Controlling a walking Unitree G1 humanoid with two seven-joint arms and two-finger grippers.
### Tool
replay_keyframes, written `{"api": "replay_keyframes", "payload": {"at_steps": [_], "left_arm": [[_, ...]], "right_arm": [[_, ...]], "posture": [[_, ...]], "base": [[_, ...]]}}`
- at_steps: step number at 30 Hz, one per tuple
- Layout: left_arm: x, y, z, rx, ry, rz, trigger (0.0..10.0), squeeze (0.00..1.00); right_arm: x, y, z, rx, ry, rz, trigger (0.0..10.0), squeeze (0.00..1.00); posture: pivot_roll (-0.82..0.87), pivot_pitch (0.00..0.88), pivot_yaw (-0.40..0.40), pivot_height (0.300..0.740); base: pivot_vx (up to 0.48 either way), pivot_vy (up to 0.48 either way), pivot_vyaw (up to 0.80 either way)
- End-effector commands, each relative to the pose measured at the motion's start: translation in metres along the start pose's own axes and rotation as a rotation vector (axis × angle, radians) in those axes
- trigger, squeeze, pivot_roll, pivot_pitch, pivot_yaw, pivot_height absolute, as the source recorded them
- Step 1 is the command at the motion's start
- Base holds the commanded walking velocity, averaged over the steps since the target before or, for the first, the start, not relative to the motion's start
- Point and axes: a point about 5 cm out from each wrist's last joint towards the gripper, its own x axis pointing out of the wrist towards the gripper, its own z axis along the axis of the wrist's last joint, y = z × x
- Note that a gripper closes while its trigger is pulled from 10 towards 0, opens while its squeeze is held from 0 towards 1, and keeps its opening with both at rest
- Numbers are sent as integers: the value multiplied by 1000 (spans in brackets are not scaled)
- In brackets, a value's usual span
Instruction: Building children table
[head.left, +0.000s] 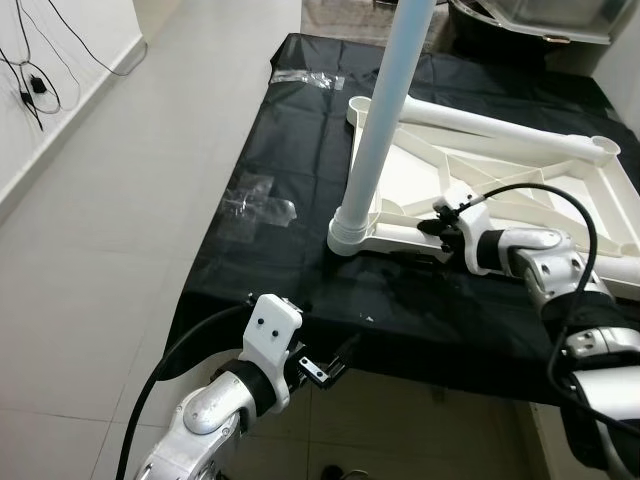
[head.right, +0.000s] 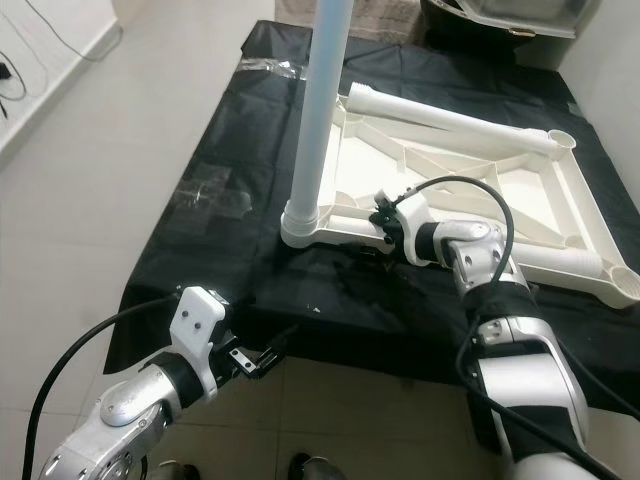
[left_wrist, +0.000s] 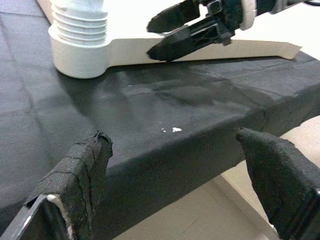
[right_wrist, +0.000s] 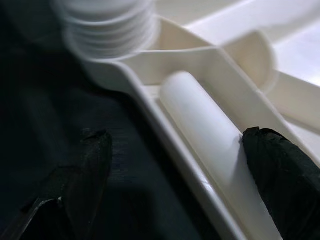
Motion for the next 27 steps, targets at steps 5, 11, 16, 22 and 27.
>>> {"api": "replay_keyframes", "payload": {"at_steps": [5,11,16,22,27], "left_arm": [[-5,-5,-4,-18,30,-10,10000,0],[-7,-9,-4,-28,49,-18,10000,0],[-7,-9,-3,-28,52,-20,10000,0],[-7,-9,-2,-29,54,-18,10000,0],[-6,-10,-1,-29,56,-20,10000,0]], "right_arm": [[11,11,-17,15,85,95,10000,0],[14,18,-16,-12,116,236,10000,0],[14,21,-22,-52,176,285,1412,0],[16,24,-28,-72,222,296,0,0],[21,26,-26,-97,223,299,0,0]], "posture": [[101,263,-128,740],[95,252,-126,740],[94,255,-129,740],[94,253,-127,740],[95,252,-129,740]], "base": [[0,0,0],[0,0,0],[0,0,0],[0,0,0],[0,0,0]]}}
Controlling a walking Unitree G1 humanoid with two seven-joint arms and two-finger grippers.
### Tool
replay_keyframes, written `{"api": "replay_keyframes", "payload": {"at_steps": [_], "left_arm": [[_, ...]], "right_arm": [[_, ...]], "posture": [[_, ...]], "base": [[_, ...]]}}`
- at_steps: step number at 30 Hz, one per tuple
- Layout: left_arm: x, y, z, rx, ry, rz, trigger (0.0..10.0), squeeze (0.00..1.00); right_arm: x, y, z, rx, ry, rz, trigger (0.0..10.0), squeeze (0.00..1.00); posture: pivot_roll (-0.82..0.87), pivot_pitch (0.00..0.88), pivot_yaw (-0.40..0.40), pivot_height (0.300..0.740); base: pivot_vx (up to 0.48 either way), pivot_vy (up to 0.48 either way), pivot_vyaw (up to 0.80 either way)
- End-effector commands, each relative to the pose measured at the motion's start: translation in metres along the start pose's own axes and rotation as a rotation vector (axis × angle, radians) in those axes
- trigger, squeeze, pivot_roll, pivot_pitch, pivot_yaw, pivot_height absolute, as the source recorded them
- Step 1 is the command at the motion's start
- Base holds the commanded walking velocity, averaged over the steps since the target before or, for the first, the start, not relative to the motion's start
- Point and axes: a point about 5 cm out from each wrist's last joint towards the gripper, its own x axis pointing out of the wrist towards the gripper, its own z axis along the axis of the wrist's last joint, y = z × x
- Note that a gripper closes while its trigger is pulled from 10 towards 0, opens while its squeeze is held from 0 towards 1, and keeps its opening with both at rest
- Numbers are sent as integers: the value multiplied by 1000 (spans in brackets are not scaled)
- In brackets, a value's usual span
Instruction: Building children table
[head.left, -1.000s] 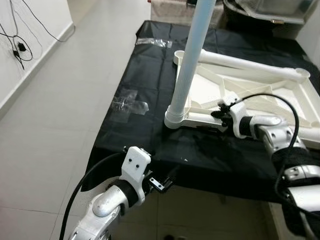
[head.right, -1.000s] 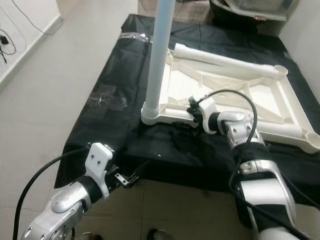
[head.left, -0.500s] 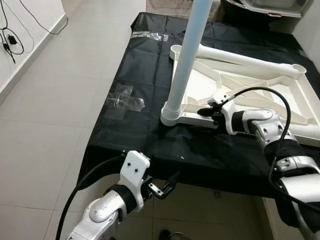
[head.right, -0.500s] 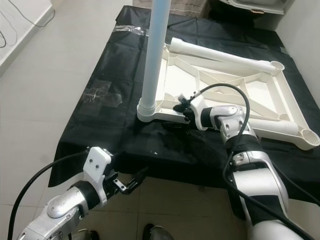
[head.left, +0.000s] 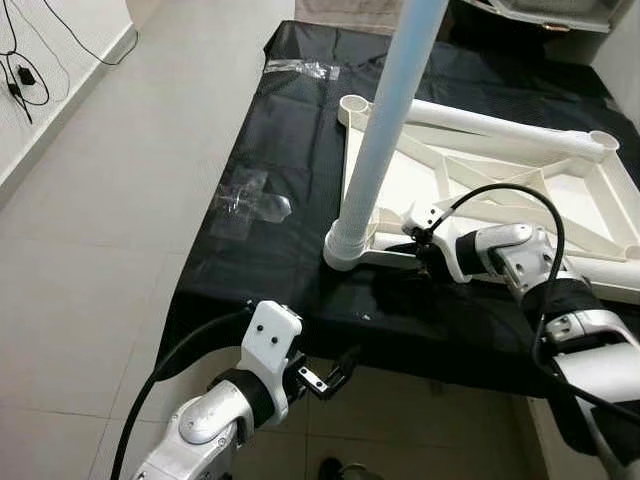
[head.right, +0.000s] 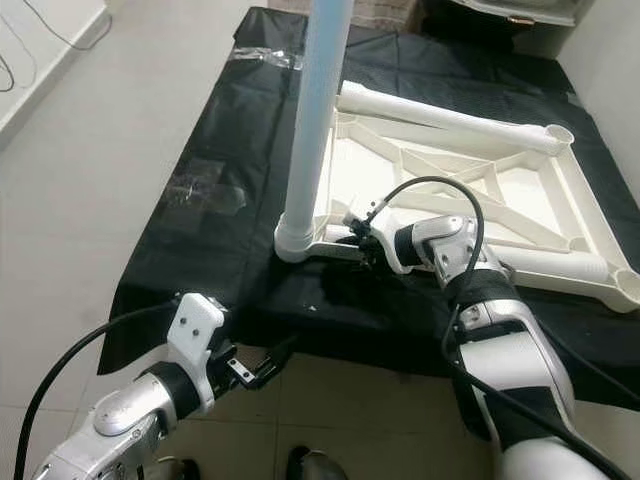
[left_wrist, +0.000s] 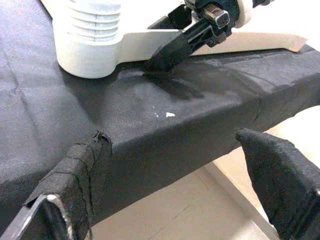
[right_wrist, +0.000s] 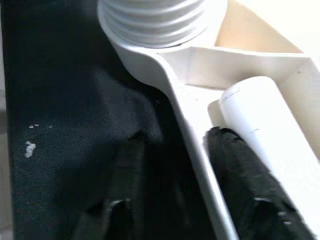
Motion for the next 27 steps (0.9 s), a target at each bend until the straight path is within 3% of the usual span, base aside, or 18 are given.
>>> {"api": "replay_keyframes", "payload": {"at_steps": [1,8,14,27], "left_arm": [[-2,-4,1,-5,6,-14,10000,0],[-1,-4,1,-6,7,-12,10000,0],[1,-3,0,-7,12,-16,10000,0],[1,-3,0,-6,15,-18,10000,0]], "right_arm": [[14,12,-20,45,72,73,0,0],[17,14,-11,-4,36,106,0,0],[25,29,0,-96,-16,226,0,0],[38,47,19,-221,-112,266,0,0]], "posture": [[92,251,-128,740],[91,249,-131,740],[91,247,-129,740],[91,246,-125,740]], "base": [[0,0,0],[0,0,0],[0,0,0],[0,0,0]]}}
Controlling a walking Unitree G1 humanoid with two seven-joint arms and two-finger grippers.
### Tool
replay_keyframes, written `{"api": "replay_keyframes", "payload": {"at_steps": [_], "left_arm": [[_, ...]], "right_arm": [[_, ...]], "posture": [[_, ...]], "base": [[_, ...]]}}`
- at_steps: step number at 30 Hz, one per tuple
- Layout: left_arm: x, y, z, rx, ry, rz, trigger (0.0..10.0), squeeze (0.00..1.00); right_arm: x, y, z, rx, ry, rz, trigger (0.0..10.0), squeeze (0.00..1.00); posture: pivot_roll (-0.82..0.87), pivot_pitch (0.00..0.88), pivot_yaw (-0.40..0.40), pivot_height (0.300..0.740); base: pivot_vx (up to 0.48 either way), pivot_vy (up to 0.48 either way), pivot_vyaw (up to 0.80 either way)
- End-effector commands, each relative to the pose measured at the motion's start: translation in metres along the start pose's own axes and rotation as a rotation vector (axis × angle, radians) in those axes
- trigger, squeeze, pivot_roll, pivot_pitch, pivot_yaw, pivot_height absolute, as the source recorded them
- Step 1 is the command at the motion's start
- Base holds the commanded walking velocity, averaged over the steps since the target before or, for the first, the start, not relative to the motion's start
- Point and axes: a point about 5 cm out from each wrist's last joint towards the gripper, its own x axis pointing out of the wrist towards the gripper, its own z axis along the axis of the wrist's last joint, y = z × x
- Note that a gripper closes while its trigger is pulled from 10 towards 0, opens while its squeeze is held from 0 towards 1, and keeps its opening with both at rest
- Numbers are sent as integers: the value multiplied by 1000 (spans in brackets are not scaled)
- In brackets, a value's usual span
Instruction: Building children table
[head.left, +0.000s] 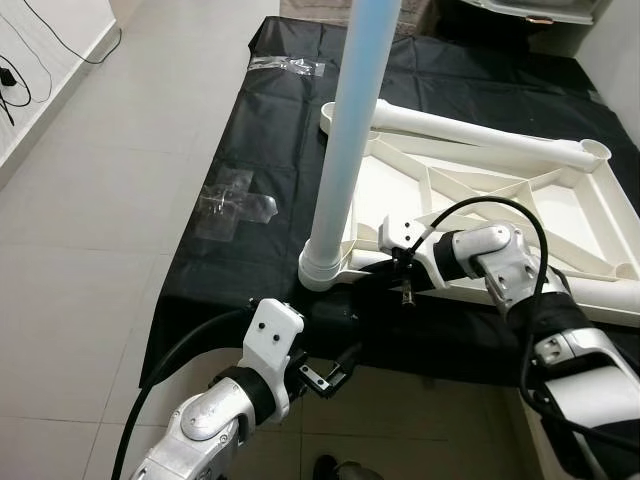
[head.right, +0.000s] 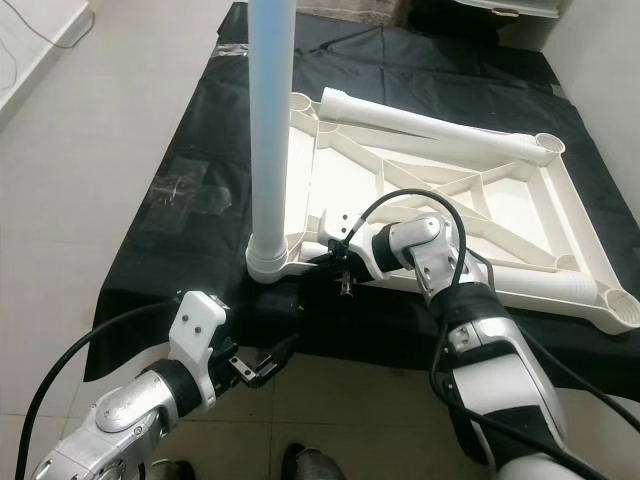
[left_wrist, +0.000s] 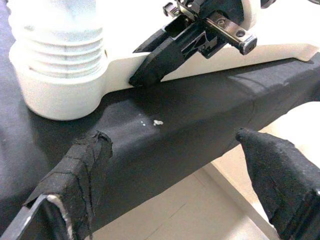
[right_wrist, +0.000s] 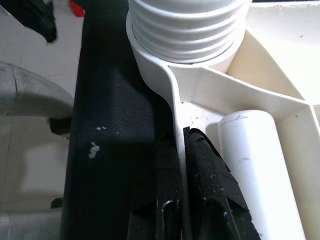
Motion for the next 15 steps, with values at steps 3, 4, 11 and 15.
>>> {"api": "replay_keyframes", "payload": {"at_steps": [3,4,11,15], "left_arm": [[0,-3,-3,-13,14,-16,10000,0],[0,-3,-3,-13,14,-16,10000,0],[1,-3,-3,-13,14,-18,10000,0],[2,-3,-4,-13,15,-19,10000,0]], "right_arm": [[16,13,-3,0,-20,78,1020,0],[16,13,-3,-7,-14,71,1020,0],[12,12,-2,4,-14,54,10000,1000],[5,9,-1,-6,-21,30,10000,47]], "posture": [[87,241,-125,740],[87,241,-125,740],[88,237,-127,740],[89,231,-126,740]], "base": [[0,0,0],[0,0,0],[0,0,0],[0,0,0]]}}
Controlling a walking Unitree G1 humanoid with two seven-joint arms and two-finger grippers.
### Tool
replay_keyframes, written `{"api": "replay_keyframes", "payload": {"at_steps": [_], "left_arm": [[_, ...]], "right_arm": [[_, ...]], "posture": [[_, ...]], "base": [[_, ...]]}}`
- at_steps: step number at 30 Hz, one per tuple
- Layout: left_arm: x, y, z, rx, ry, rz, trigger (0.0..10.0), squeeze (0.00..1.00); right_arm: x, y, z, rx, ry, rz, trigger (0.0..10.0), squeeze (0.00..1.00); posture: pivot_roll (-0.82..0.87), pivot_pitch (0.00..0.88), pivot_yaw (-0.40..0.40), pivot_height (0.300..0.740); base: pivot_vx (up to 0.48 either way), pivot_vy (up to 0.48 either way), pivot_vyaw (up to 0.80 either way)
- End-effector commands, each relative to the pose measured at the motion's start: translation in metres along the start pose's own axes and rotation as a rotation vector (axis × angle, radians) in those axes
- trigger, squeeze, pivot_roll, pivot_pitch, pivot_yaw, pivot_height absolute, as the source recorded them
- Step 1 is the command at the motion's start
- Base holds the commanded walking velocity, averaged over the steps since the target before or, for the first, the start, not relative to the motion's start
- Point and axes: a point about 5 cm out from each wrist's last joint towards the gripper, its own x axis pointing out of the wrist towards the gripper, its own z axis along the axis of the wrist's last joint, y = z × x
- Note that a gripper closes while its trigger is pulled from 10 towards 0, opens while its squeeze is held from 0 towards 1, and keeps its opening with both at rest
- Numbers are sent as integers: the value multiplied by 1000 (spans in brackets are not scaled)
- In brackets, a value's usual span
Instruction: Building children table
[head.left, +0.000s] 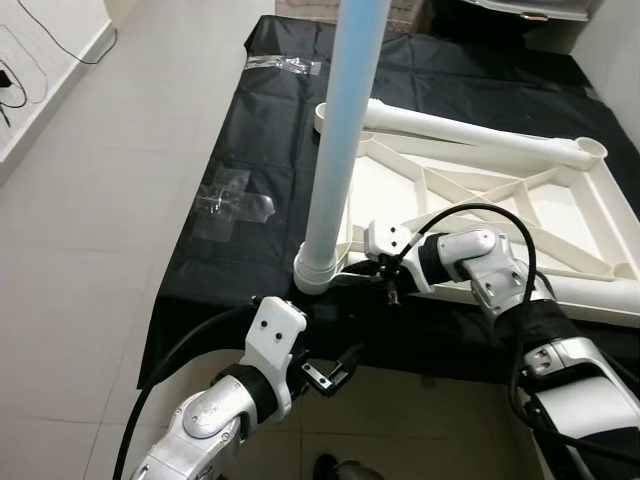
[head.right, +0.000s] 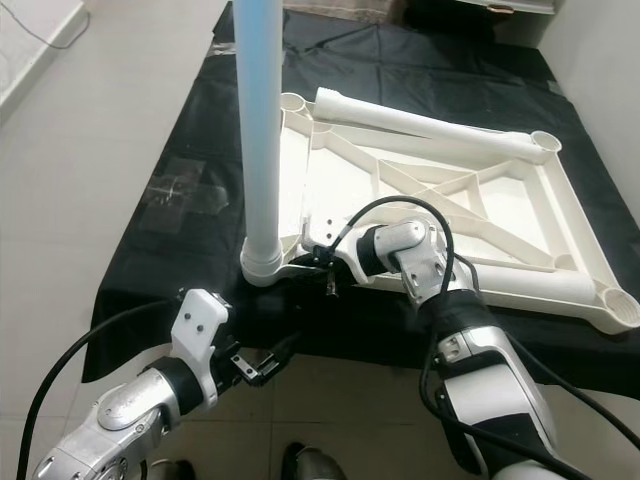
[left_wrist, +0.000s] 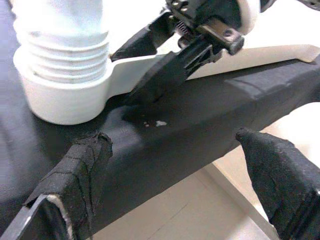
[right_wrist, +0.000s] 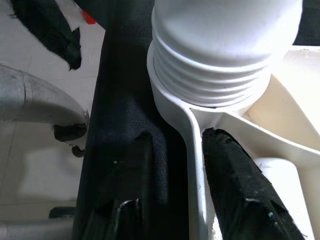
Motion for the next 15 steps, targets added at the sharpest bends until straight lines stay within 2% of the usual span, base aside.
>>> {"api": "replay_keyframes", "payload": {"at_steps": [1,2,4,7,8,15], "left_arm": [[1,-3,-5,-17,17,-18,10000,0],[1,-3,-6,-16,18,-19,10000,0],[3,-3,-7,-14,20,-21,10000,0],[3,-2,-8,-12,21,-22,10000,0],[4,-2,-9,-9,23,-24,10000,0],[8,2,-13,0,28,-27,10000,0]], "right_arm": [[0,5,-7,30,-4,14,10000,47],[-5,6,-6,39,-8,31,10000,0],[-17,9,-6,57,-8,53,10000,0],[-22,10,-6,61,-5,62,10000,0],[-31,12,-6,70,-7,60,10000,0],[-50,16,-9,99,-16,19,10000,0]], "posture": [[89,231,-126,740],[95,225,-124,740],[99,221,-124,740],[102,212,-122,740],[99,199,-115,740],[96,173,-104,740]], "base": [[0,0,0],[0,0,0],[0,0,0],[0,0,0],[0,0,0],[0,0,0]]}}
